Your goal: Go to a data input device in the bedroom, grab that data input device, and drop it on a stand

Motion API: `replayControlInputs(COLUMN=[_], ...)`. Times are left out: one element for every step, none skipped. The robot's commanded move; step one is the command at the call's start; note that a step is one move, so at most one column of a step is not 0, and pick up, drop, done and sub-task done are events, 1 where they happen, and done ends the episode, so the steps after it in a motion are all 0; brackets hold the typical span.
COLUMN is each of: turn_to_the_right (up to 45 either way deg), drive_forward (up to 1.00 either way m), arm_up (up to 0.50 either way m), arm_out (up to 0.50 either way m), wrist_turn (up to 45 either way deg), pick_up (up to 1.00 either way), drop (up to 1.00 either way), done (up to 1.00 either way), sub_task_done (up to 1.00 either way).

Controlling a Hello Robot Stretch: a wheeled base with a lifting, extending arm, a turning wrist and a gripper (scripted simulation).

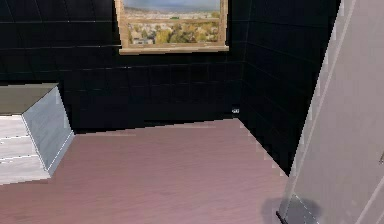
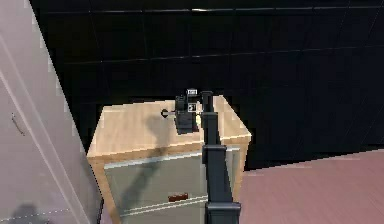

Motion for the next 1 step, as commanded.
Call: replayControlInputs(turn_to_the_right=[0.0], drive_forward=[0.00], arm_up=[0.00], arm_out=[-0.08], wrist_turn=[0.0], pick_up=[0.00], drop=[0.00], done=[0.00], sub_task_done=[0.00])
